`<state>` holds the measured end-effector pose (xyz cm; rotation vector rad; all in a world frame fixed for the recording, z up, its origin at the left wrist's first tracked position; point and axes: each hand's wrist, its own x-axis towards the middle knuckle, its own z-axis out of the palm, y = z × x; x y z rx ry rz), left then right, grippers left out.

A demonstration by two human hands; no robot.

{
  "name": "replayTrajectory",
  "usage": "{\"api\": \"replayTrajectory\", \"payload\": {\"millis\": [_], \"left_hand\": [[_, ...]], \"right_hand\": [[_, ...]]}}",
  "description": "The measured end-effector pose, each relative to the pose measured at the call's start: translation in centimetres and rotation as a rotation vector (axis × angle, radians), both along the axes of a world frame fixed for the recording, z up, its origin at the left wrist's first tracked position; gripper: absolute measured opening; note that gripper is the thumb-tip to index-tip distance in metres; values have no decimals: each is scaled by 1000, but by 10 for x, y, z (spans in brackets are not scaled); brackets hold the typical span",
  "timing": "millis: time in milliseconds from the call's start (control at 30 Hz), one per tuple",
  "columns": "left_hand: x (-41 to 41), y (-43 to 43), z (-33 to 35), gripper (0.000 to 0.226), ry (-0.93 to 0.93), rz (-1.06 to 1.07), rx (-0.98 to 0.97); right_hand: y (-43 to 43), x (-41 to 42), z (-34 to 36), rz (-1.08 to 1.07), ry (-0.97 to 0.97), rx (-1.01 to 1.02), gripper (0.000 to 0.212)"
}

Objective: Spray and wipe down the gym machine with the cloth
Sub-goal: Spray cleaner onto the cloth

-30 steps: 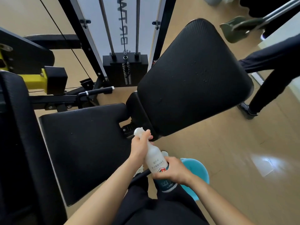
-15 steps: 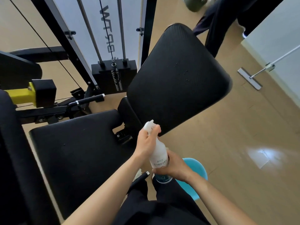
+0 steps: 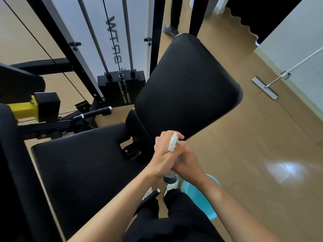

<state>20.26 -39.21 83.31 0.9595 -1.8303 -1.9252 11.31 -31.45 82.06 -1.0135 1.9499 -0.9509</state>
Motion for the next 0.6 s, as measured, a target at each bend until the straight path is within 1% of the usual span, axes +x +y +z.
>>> {"api": "replayTrajectory", "payload": {"millis": [67, 100, 133, 200, 267, 300, 367, 433, 467, 533, 600], "left_hand": [[1, 1, 1, 26, -46, -63, -88], [3, 0, 1, 31, -51, -99, -109], [5, -2, 1, 37, -43, -138, -108], [13, -11, -1, 55, -3, -216, -53], [23, -22, -5, 66, 32, -233, -23], [27, -27, -7, 67, 31, -191, -16], [33, -33, -13, 59, 7, -68, 43], [34, -35, -18, 55, -45, -28, 79], [34, -36, -21, 54, -65, -51, 105], [32, -36, -23, 53, -46, -144, 171], [28, -34, -24, 38, -8, -203, 174]], "right_hand": [[0, 0, 2, -20, -83, -23, 8], [-1, 1, 4, -34, -105, -37, 10], [0, 1, 5, -35, -105, -42, 13], [3, -3, 6, -34, -157, -30, 10], [8, -8, 6, -95, -265, -14, 8], [11, -11, 6, -129, -300, -23, 10], [16, -17, 8, -148, -342, -52, 16], [19, -21, 13, -152, -440, -80, 18], [21, -23, 16, -143, -490, -91, 19], [23, -26, 20, -108, -560, -120, 25], [23, -28, 23, -84, -612, -136, 24]]}}
